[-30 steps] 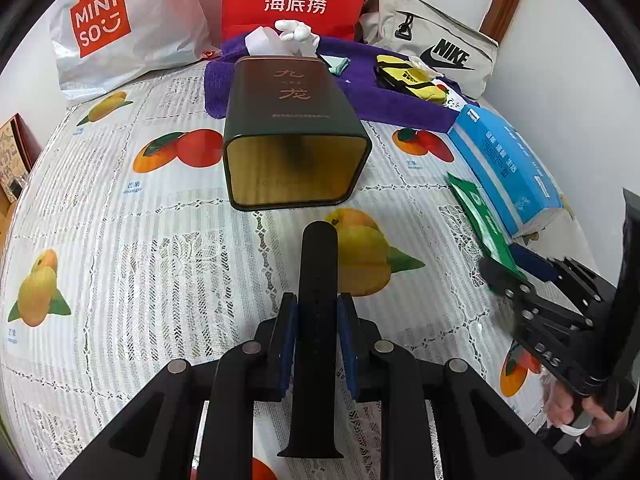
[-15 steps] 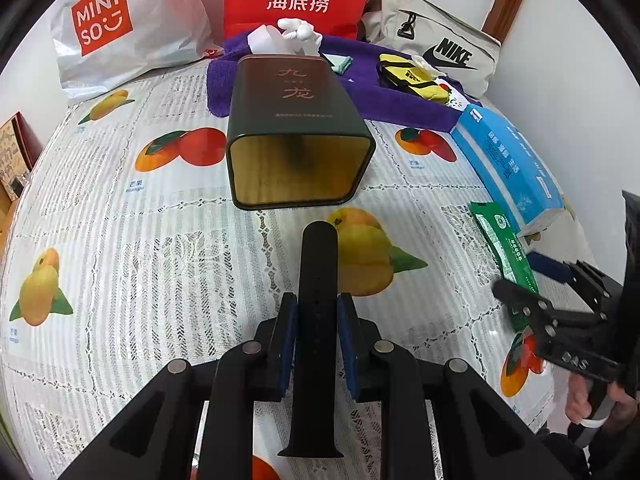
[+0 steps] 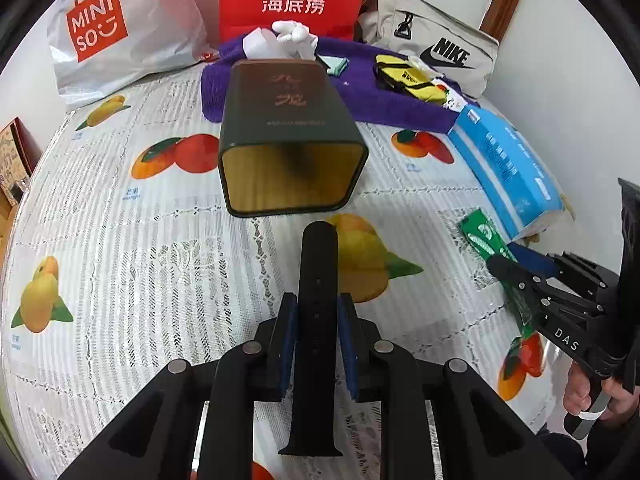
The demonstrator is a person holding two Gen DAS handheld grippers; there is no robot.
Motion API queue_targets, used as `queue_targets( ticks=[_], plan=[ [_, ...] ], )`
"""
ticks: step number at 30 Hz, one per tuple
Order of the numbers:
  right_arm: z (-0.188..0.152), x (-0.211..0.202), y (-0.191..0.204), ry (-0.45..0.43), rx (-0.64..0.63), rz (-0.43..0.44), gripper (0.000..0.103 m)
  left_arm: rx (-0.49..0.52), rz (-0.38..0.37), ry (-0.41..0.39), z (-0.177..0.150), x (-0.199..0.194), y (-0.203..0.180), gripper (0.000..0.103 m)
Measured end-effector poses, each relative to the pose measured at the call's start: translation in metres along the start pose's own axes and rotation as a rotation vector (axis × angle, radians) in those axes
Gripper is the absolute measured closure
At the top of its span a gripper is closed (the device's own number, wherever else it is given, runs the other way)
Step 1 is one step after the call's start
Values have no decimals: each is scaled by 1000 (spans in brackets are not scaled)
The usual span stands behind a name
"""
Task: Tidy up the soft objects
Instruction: 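Lift the green packet with the right gripper while the left holds the strap, then carry the green packet with the right toward the towel while the left carries the strap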
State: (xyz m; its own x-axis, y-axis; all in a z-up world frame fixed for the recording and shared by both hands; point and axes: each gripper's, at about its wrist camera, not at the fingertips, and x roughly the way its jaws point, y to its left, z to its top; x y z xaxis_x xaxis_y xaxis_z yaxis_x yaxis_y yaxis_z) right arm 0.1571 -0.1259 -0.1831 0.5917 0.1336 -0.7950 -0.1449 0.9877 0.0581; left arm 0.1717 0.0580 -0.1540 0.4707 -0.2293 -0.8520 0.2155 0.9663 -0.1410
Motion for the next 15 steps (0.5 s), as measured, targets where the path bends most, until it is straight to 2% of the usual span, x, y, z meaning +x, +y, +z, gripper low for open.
queue_targets(
  ticks=[15],
  plan=[
    [10,-47,-7,-69,-40,40,75,5,-18,-67,13,-38,-22,83]
  ],
)
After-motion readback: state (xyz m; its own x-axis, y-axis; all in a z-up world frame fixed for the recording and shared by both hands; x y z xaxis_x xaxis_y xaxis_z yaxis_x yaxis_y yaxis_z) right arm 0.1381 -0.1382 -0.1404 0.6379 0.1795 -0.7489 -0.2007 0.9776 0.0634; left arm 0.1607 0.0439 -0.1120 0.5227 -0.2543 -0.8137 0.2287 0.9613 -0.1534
